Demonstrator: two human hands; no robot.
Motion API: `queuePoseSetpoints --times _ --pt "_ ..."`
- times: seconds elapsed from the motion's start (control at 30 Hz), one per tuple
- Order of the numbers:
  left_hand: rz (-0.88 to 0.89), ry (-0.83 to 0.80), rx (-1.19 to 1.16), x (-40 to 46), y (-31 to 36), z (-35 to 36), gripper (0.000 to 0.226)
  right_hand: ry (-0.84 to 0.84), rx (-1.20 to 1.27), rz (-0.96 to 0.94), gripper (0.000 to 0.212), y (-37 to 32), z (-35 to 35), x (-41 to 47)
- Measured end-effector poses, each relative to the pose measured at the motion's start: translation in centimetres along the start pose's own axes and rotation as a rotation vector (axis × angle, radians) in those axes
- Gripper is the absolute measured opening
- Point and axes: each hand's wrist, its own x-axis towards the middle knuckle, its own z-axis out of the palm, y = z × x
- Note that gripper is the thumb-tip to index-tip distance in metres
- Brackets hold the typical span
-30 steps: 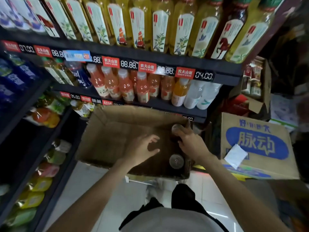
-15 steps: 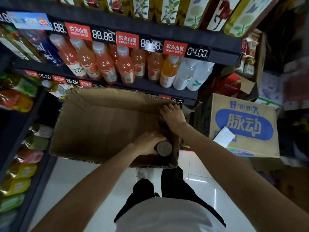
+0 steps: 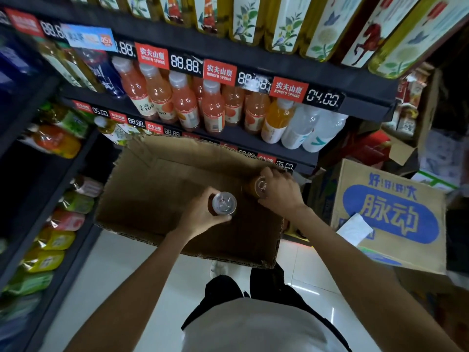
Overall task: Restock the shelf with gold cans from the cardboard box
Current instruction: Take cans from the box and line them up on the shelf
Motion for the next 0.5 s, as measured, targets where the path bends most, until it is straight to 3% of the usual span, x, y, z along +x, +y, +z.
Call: queuePoseSetpoints --times 0.07,0.17,0.2,0.33,0.47,0.5 --pt "-0.022 0.112 -0.213 -0.4 1.7 -1.7 0.057 0.089 0.414 0.093 0.063 0.1 -2.6 -1.4" --pt "-0.019 0.234 -0.486 -0.9 5.9 -4.8 0.061 0.098 1.222 0.178 0.044 0.4 -6.7 -3.3" --pt "-0.013 0.261 -0.549 -1.0 7.5 -5.7 0.059 0.090 1.387 0.199 0.041 0.6 -7.8 -3.7" --pt "0.080 0.264 -0.647 -1.4 13.5 -8.4 0.053 0.156 1.622 0.176 0.063 0.9 -12.3 -5.1" --pt "0.209 0.219 -0.602 -1.3 19.6 -10.4 0.078 0.296 1.656 0.054 0.055 0.8 -17.8 -6.6" --pt "0.253 0.206 -0.596 -1.4 21.4 -10.9 0.073 0.323 1.651 0.011 0.051 0.9 -19.4 -7.2"
